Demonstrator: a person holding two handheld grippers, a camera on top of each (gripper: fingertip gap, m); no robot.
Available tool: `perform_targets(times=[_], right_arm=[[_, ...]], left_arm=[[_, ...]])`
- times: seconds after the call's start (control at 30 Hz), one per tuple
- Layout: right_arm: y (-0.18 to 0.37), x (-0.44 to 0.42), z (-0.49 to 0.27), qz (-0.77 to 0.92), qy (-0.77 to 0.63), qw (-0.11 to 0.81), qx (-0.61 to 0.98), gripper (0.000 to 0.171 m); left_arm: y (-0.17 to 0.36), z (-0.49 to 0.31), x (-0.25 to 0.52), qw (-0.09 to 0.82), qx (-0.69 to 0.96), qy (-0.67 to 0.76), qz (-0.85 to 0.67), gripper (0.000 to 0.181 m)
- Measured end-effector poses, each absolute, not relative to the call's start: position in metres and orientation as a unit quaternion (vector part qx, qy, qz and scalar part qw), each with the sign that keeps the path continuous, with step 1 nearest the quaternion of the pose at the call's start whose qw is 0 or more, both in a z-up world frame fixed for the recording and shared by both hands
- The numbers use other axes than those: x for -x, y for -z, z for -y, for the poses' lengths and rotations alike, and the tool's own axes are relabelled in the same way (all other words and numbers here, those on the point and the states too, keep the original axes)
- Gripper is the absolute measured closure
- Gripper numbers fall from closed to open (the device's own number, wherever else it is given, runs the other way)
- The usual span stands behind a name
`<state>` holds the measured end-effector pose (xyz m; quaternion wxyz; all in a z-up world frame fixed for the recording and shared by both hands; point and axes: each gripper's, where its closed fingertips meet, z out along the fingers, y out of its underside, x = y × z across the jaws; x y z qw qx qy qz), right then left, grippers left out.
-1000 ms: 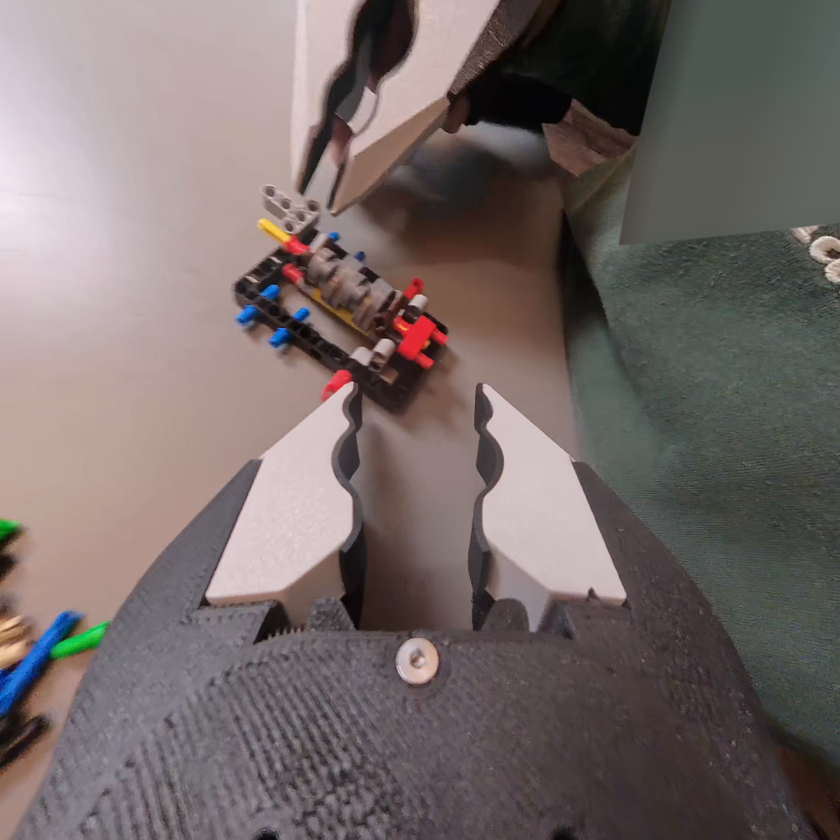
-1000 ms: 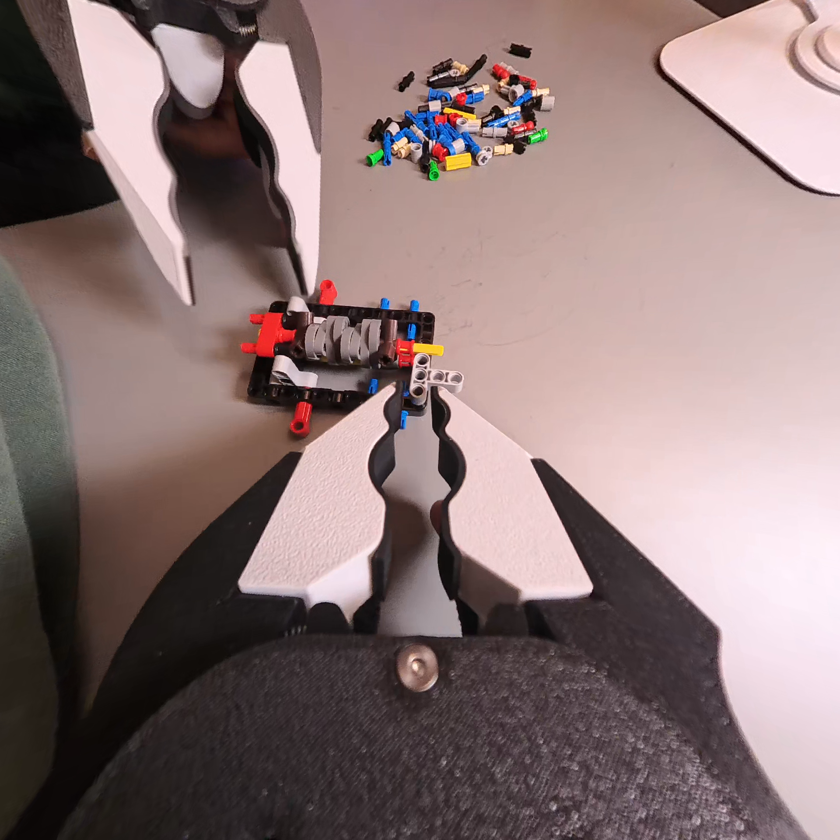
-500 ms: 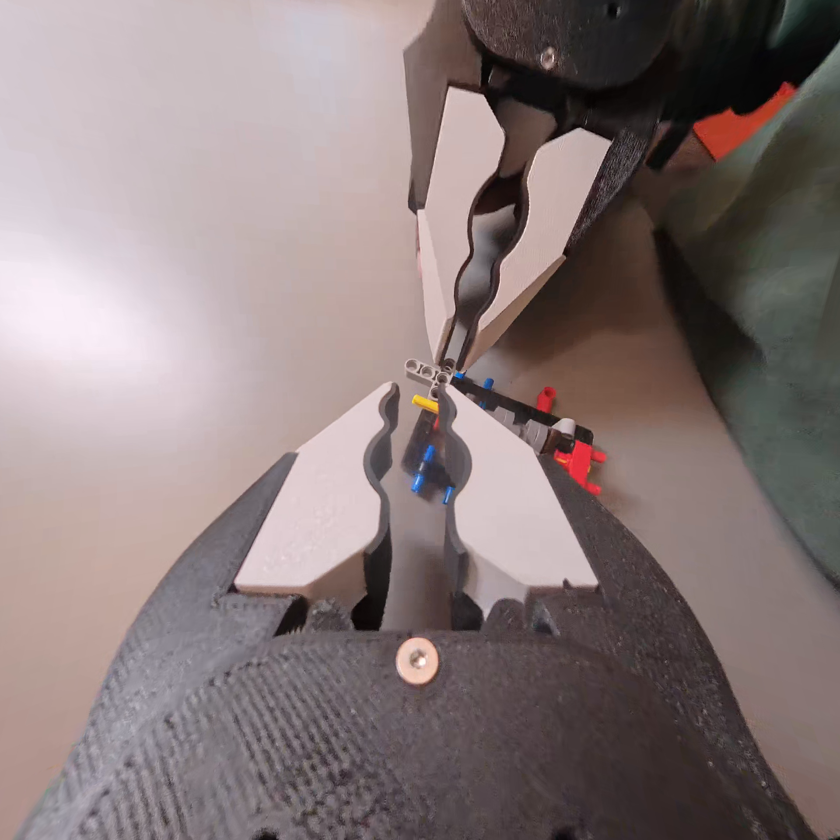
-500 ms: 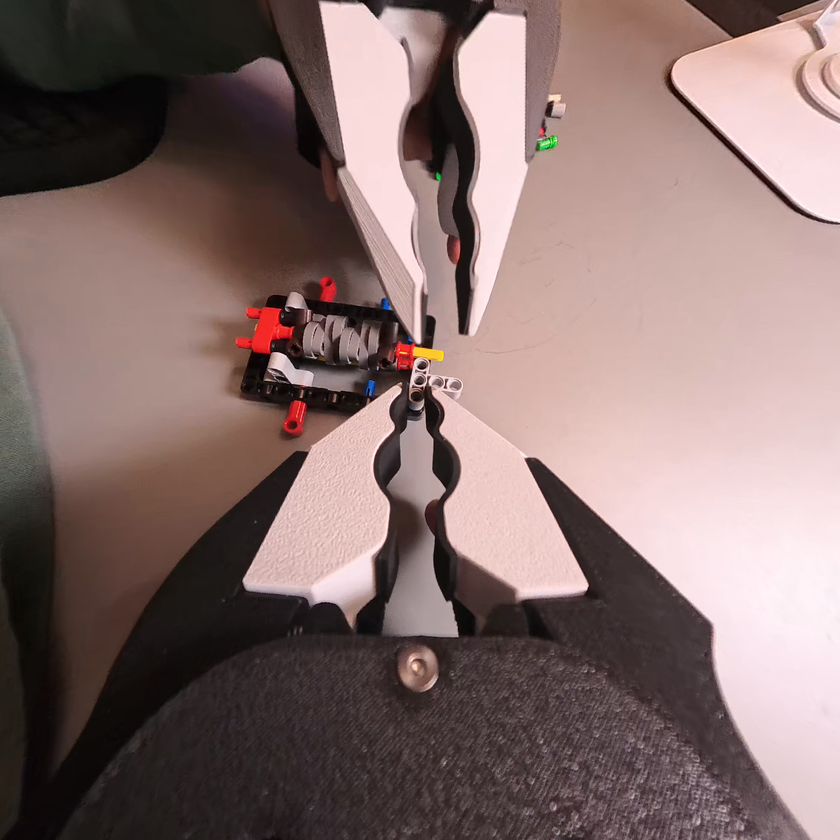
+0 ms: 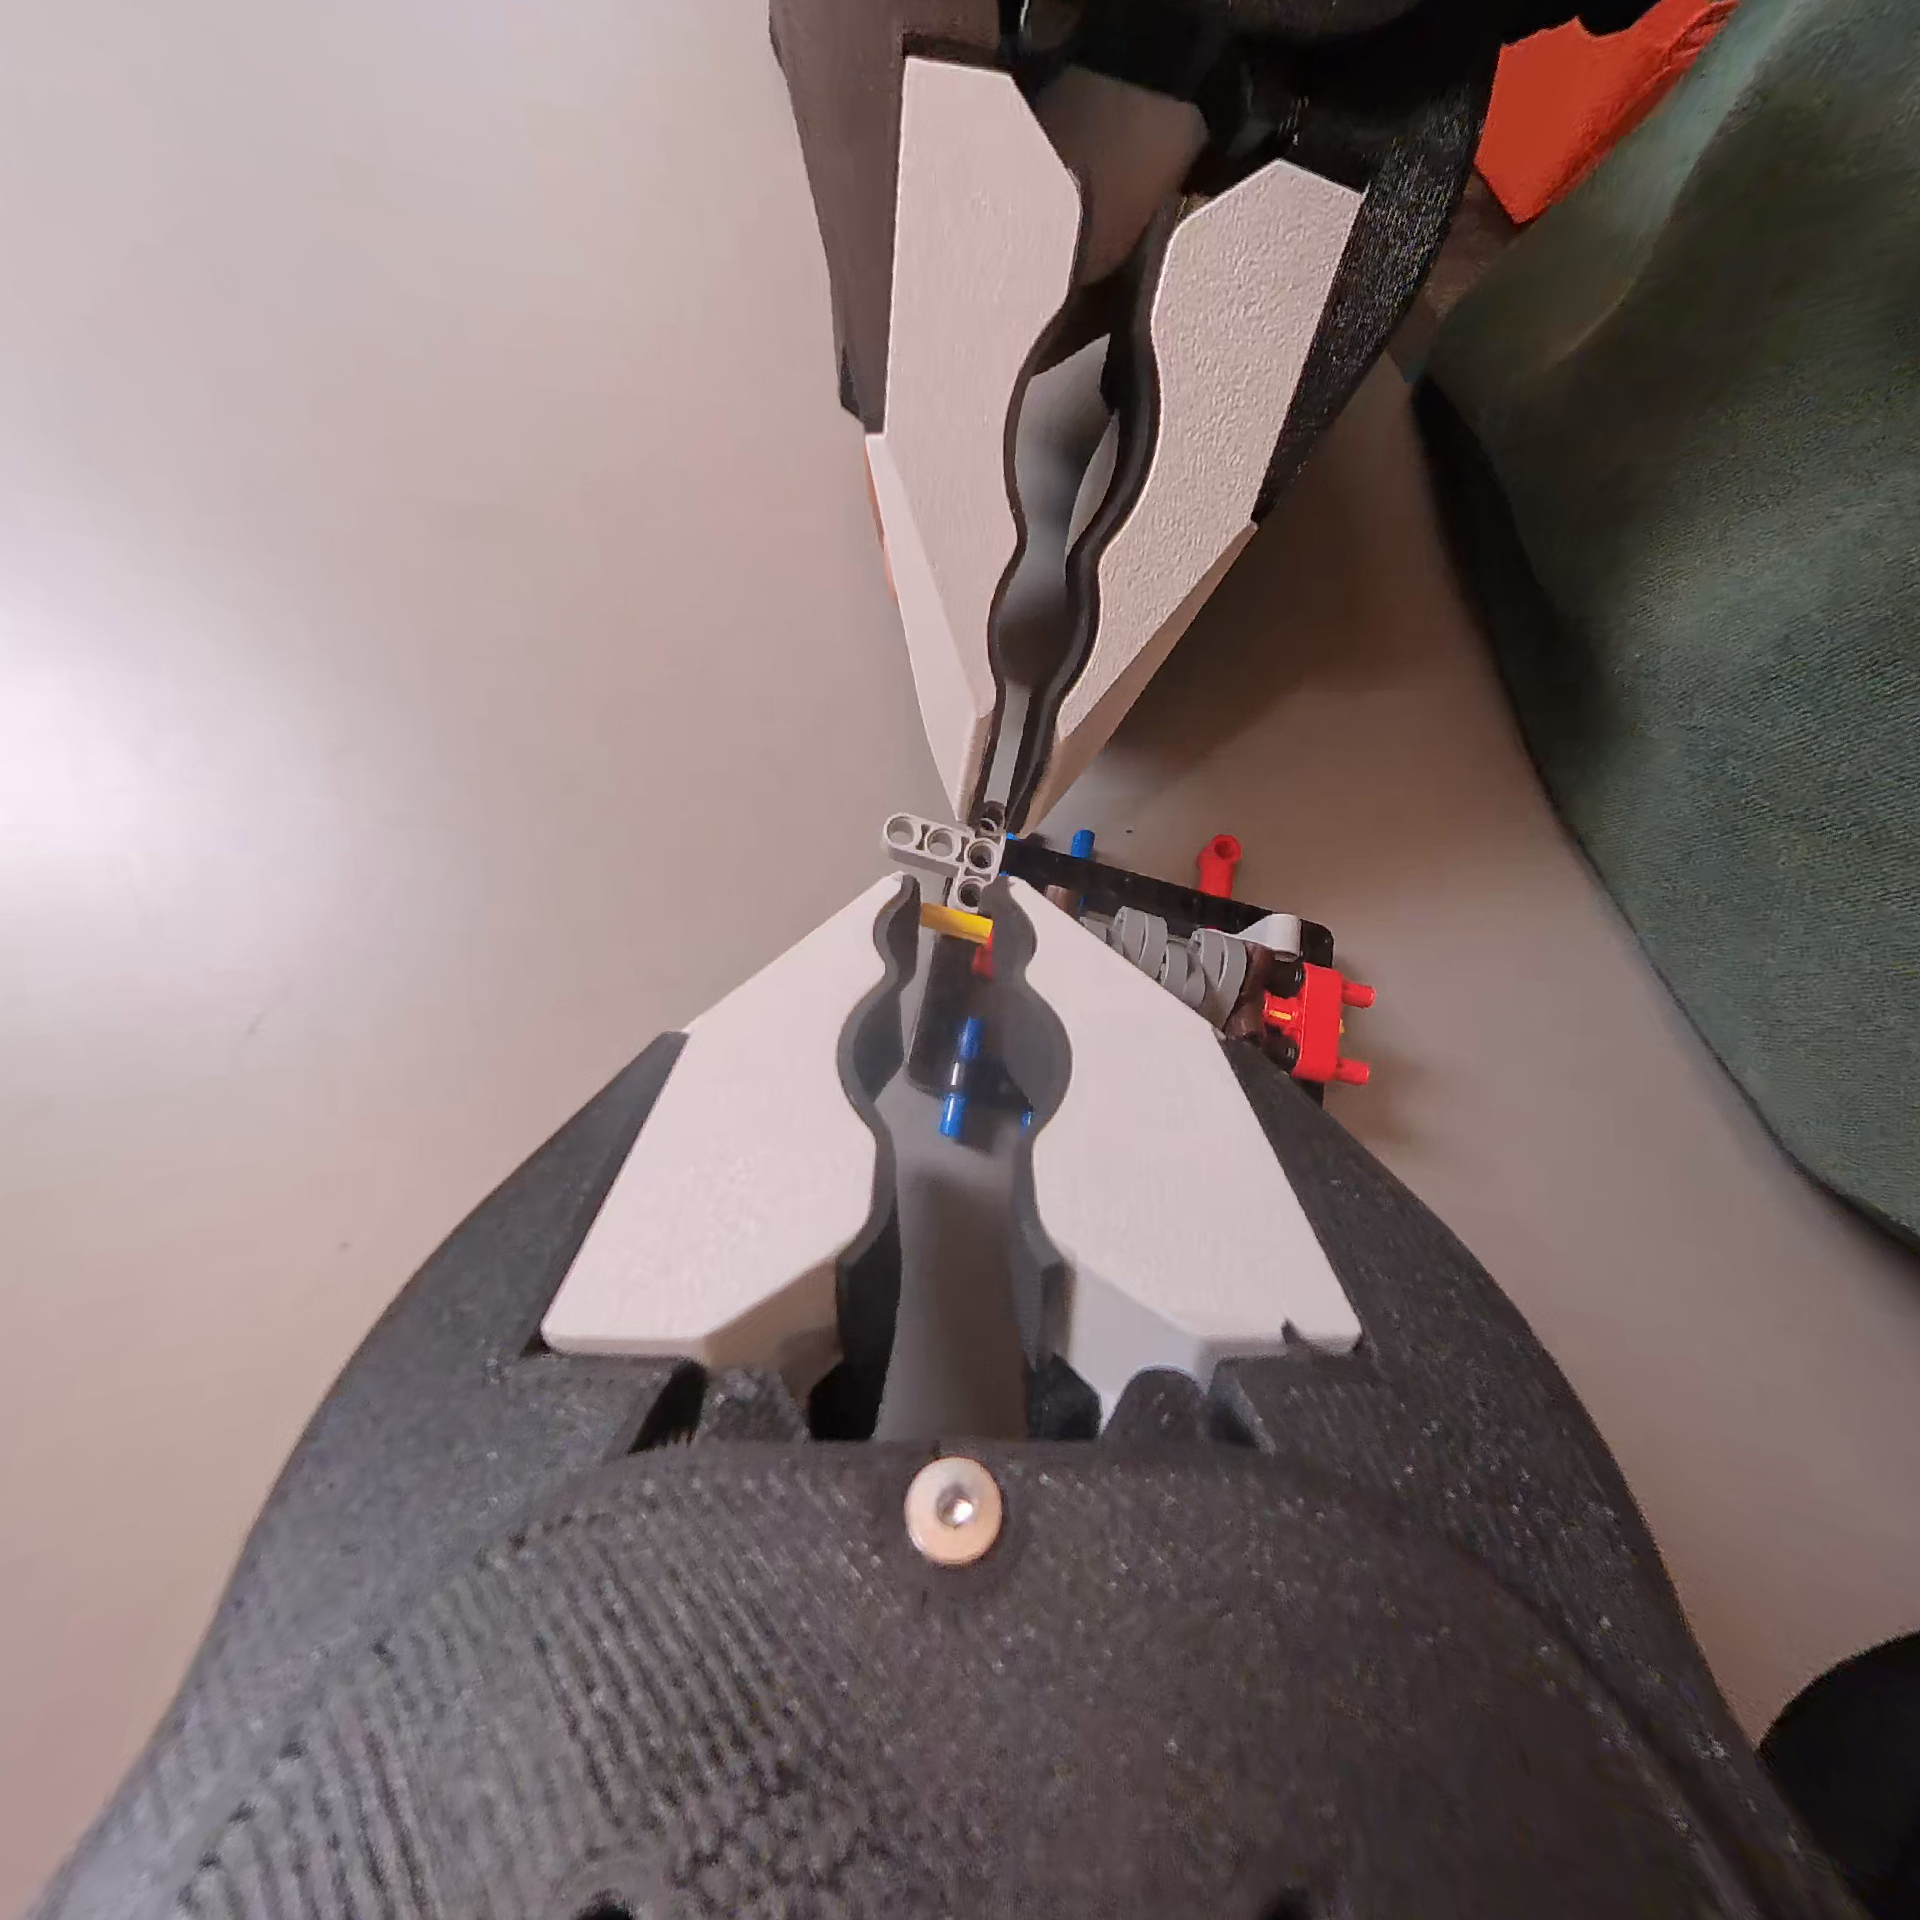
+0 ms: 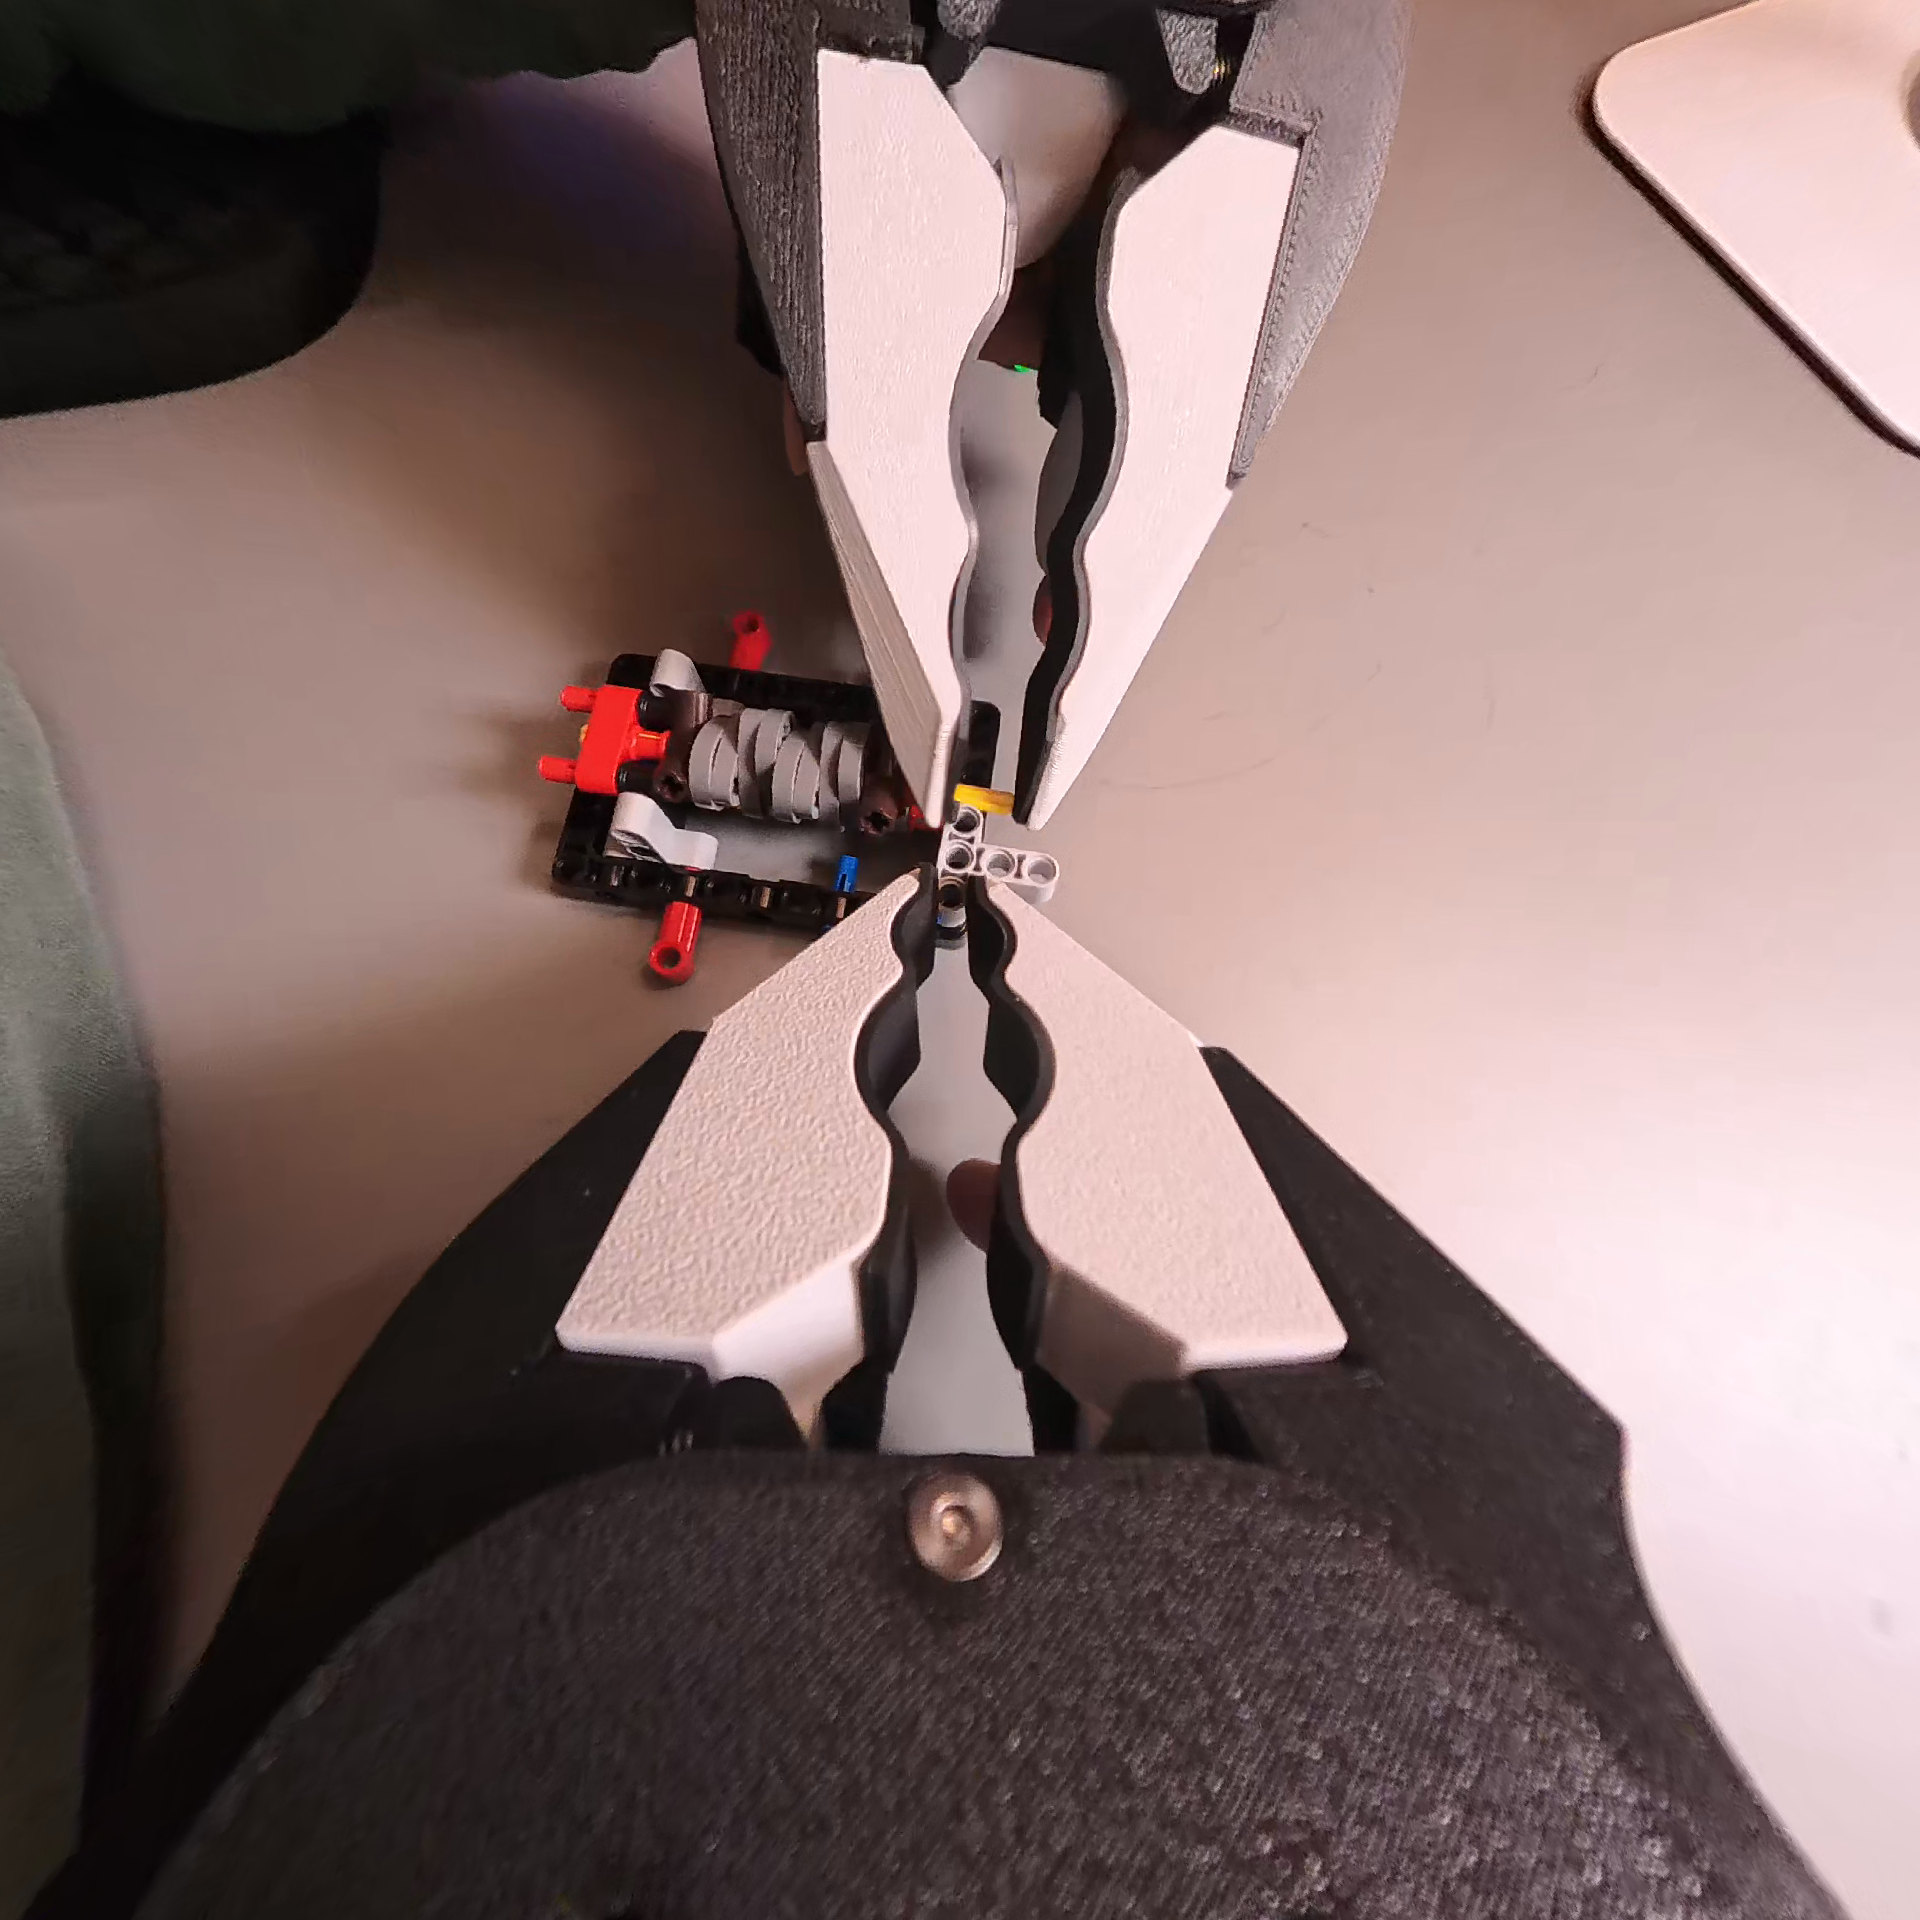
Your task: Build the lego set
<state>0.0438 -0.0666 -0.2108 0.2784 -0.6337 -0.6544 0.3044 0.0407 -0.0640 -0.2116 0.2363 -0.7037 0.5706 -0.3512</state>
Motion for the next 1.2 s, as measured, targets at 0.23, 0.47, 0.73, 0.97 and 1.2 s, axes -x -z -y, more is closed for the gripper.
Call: perform_targets(times=[0.23, 0.47, 0.73, 0.97, 1.2], right_arm=[[0.212, -0.044, 0.067, 0.654, -0.304, 0.267, 0.639, 0.166], [0.207, -0.046, 0.063, 0.652, -0.283, 0.265, 0.652, 0.162], [0.208, -0.051, 0.061, 0.687, -0.228, 0.243, 0.646, 0.163], [0.214, -0.056, 0.061, 0.721, -0.2, 0.218, 0.627, 0.166], [0.212, -0.056, 0.062, 0.752, -0.185, 0.197, 0.601, 0.163]], left_arm=[[0.214, 0.066, -0.043, 0.205, 0.709, 0.334, -0.586, 0.169], [0.214, 0.066, -0.046, 0.191, 0.717, 0.302, -0.598, 0.171], [0.214, 0.066, -0.05, 0.199, 0.724, 0.277, -0.599, 0.177], [0.214, 0.065, -0.051, 0.198, 0.732, 0.281, -0.588, 0.177], [0.214, 0.065, -0.054, 0.195, 0.738, 0.281, -0.581, 0.177]])
